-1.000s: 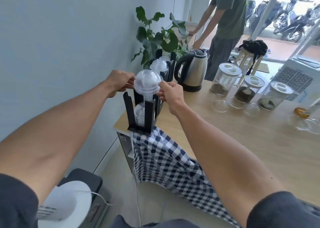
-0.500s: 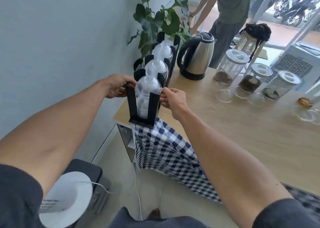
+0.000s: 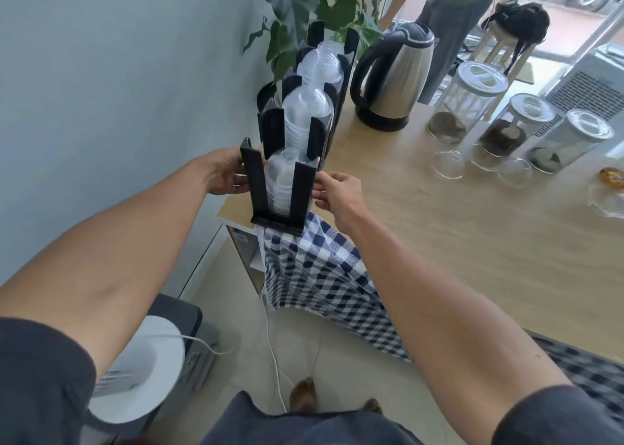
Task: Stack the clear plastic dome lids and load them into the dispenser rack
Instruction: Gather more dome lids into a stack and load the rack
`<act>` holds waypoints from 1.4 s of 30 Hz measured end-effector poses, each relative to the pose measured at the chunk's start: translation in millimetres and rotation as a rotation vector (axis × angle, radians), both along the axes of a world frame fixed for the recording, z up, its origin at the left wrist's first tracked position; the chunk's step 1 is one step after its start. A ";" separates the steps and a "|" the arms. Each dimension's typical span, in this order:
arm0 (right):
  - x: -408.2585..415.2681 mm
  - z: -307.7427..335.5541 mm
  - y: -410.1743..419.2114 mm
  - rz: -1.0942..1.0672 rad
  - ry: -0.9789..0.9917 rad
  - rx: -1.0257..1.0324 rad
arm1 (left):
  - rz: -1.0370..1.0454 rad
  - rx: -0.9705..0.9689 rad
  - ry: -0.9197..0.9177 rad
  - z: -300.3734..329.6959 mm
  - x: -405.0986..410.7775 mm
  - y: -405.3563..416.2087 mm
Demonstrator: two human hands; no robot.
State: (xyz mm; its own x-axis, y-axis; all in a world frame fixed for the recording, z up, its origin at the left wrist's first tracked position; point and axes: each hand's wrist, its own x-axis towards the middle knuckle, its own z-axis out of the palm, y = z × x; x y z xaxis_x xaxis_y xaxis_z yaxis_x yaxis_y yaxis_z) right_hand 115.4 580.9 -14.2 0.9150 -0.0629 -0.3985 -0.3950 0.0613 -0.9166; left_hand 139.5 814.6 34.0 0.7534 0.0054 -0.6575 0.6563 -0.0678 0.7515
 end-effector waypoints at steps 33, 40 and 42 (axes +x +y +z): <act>2.9 99.7 -147.3 -0.003 -0.364 -0.676 | -0.501 0.995 -0.810 114.7 13.4 -168.3; -3.6 78.8 -240.7 0.024 -0.271 -0.913 | -0.663 1.015 -0.810 80.3 14.4 -278.0; -3.7 72.3 -269.2 0.025 -0.261 -0.957 | -0.679 1.014 -0.787 67.7 16.6 -308.0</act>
State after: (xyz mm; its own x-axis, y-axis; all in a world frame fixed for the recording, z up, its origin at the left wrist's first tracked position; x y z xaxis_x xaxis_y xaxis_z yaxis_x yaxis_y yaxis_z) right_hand 111.6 311.7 58.1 0.9723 -0.2323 0.0243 -0.1647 -0.7559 -0.6337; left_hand 156.2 506.6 101.7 0.9568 -0.2905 -0.0110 -0.2701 -0.9023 0.3359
